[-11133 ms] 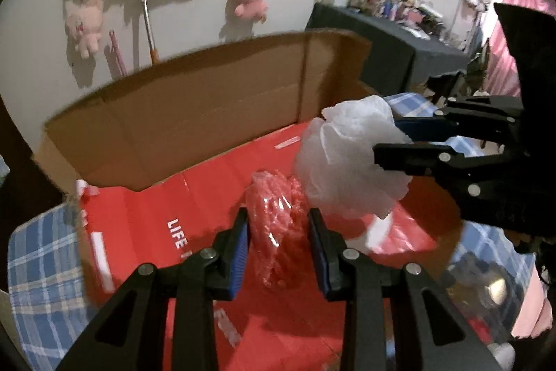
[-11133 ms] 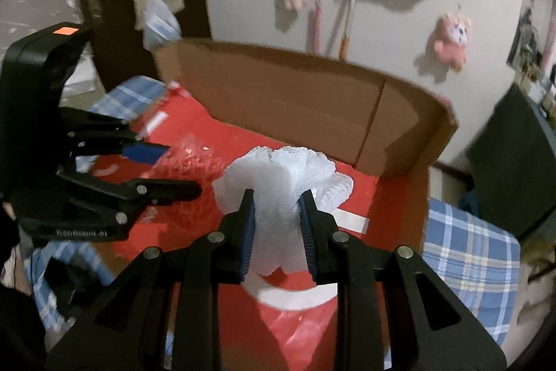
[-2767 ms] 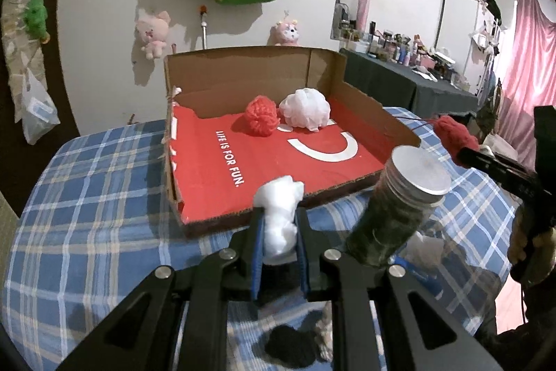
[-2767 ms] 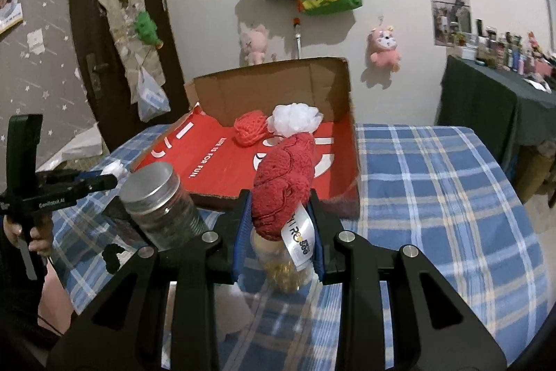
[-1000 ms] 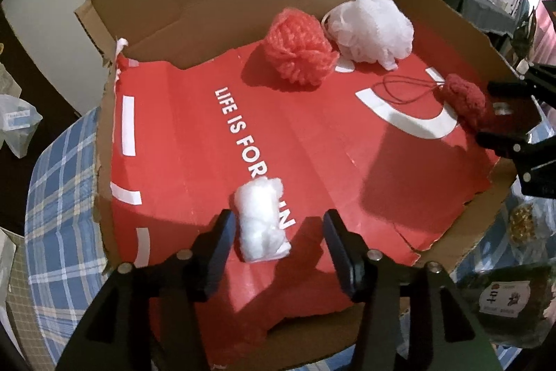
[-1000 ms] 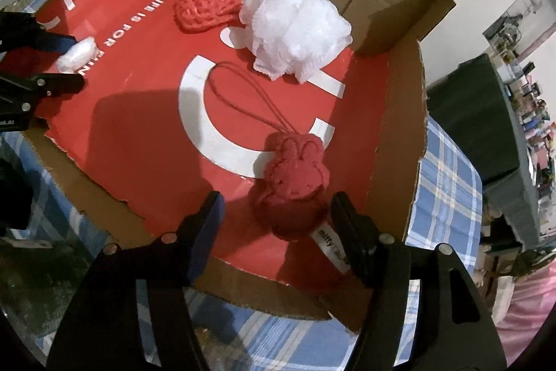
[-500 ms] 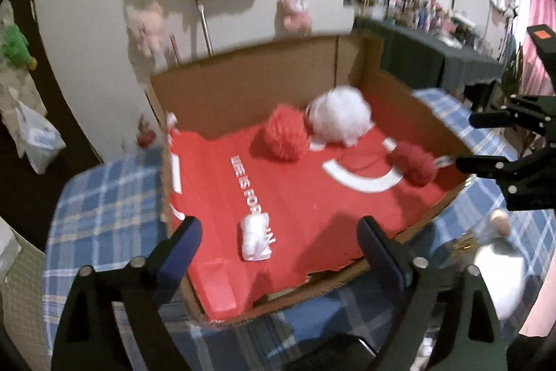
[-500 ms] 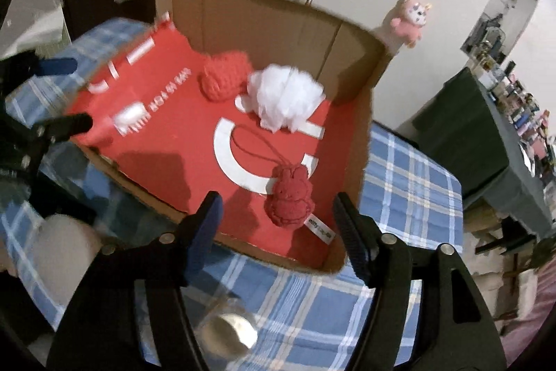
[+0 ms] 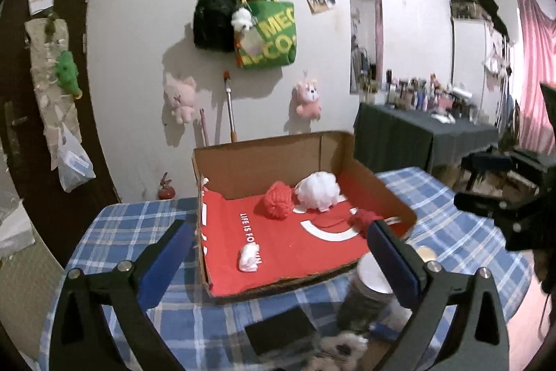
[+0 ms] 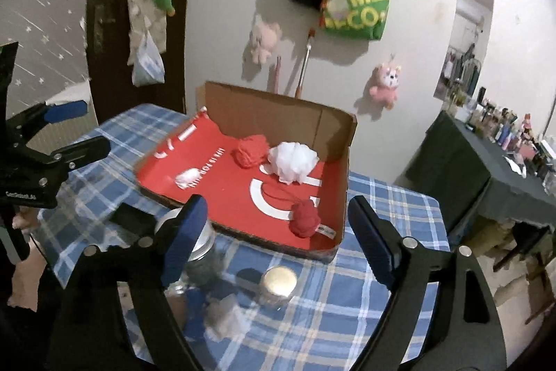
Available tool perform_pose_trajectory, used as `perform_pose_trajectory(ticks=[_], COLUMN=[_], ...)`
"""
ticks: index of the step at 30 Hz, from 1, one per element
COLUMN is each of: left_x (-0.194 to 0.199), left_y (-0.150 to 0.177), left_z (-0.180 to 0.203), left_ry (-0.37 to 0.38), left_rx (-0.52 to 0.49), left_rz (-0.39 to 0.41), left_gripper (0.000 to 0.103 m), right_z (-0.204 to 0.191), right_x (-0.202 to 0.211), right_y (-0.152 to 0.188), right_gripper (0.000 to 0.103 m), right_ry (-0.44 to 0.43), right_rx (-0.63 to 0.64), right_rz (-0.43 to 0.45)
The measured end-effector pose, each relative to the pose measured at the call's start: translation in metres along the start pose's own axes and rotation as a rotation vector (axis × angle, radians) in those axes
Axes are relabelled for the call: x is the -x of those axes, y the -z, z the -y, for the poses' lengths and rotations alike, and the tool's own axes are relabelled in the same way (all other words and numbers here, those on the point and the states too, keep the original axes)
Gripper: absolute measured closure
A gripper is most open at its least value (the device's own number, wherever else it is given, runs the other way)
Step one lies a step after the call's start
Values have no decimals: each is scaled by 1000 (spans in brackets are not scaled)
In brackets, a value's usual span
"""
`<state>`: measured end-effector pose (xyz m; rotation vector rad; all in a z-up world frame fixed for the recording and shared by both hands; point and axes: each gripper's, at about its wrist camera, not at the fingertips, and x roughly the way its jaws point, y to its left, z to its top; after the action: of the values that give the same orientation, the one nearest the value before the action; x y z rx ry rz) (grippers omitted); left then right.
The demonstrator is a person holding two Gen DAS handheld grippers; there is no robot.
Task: Organize soft objects
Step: 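Open both tools to release the items in the box and withdraw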
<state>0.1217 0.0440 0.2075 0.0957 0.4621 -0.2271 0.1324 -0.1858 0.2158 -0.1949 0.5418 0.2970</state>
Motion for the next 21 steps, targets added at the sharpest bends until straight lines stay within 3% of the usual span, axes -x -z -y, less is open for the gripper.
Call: perform_pose_trajectory(ticks=[10,21], left_x=[54,62], left_y=[41,97], left_z=[13,33], left_ry=[15,-22], left_rx=[102,134], left_rz=[62,51], left_gripper=[0,0], right_z=[-22,-34], right_x=[53,41], right_y=[59,118], right_gripper=[14,14], right_ry=[-38,8], right_rx=[-92,-198], right_rz=[101,101])
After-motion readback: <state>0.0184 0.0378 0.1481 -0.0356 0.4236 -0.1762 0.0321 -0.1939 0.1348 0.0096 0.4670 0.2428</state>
